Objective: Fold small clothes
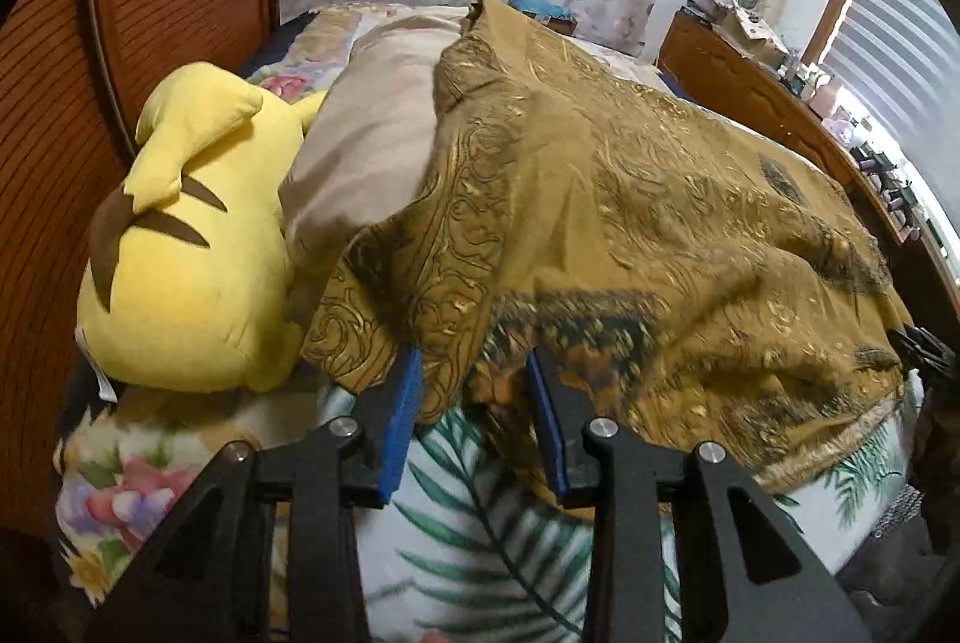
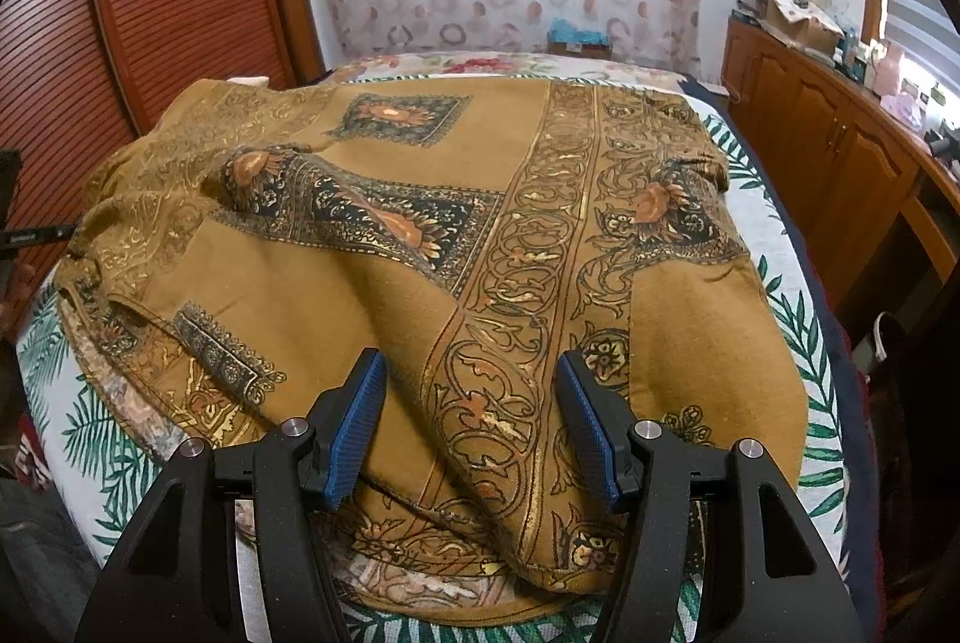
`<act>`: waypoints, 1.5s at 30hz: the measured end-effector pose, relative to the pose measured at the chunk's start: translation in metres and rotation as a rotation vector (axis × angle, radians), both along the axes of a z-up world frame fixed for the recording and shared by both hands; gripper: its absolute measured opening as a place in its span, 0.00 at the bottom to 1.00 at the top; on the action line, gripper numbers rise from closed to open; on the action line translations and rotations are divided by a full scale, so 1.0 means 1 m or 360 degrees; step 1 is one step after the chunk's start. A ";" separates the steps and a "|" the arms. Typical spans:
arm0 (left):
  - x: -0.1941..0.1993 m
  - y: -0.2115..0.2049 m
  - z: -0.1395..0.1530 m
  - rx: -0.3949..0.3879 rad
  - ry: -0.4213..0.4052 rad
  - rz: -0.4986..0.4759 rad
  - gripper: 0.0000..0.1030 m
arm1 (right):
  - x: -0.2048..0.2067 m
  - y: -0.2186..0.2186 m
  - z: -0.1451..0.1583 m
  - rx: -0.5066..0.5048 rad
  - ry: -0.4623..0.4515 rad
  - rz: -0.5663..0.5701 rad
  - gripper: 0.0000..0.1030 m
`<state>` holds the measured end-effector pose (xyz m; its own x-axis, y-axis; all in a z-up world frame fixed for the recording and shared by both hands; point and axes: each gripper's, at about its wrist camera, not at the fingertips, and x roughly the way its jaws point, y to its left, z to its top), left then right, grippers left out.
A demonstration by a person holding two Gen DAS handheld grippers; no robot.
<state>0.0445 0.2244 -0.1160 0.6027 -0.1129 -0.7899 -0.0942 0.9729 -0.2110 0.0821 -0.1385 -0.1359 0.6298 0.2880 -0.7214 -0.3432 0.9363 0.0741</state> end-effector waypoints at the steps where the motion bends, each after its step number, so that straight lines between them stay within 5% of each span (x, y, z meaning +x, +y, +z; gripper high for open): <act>1: -0.003 -0.001 0.001 -0.0006 0.0003 0.0008 0.33 | 0.000 0.000 0.000 0.0002 0.0000 0.0000 0.58; 8: -0.032 0.000 0.003 -0.0153 -0.0046 0.0087 0.33 | 0.000 0.000 0.000 0.0004 -0.0001 0.0000 0.59; 18: -0.017 0.006 -0.008 -0.0480 -0.0089 0.0185 0.33 | 0.000 0.000 0.001 0.0003 0.0000 -0.0001 0.59; 27: 0.000 0.002 -0.008 -0.0406 -0.0123 0.0228 0.33 | 0.000 0.000 0.001 0.0003 0.0000 0.0000 0.59; 31: 0.005 0.007 -0.015 -0.0434 -0.0142 0.0226 0.07 | 0.000 -0.001 0.000 0.0014 0.0004 0.0002 0.59; 34: 0.004 0.003 -0.011 -0.0402 -0.0196 0.0205 0.00 | 0.000 -0.001 -0.001 0.0013 0.0004 0.0001 0.59; 45: 0.026 -0.073 0.075 -0.0252 -0.0541 -0.0135 0.00 | 0.000 -0.005 -0.002 0.0048 0.0000 -0.0016 0.58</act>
<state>0.0707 0.1513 -0.0407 0.8104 -0.2783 -0.5155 0.0863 0.9271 -0.3648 0.0822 -0.1435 -0.1380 0.6329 0.3029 -0.7125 -0.3336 0.9372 0.1021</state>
